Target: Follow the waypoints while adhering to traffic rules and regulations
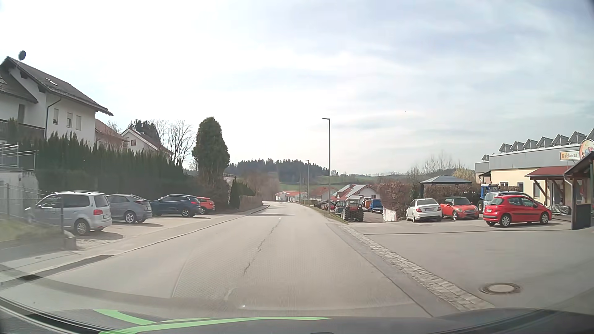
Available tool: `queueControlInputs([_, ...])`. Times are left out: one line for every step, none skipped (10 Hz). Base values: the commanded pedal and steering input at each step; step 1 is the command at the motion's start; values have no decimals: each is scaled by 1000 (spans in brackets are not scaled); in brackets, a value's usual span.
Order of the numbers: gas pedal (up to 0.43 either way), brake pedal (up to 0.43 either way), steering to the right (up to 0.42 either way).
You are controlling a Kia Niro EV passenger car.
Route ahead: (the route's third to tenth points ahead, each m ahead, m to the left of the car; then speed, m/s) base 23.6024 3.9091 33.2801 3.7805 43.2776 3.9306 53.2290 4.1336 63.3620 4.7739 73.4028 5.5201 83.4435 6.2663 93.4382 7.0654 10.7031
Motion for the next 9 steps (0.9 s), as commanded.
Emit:
queueControlInputs([0, 0, 3])
queueControlInputs([0, 0, 3])
queueControlInputs([8, 0, 3])
queueControlInputs([8, 0, 3])
queueControlInputs([8, 0, 3])
queueControlInputs([8, 0, 3])
queueControlInputs([8, 0, 3])
queueControlInputs([8, 0, 3])
queueControlInputs([8, 0, 3])
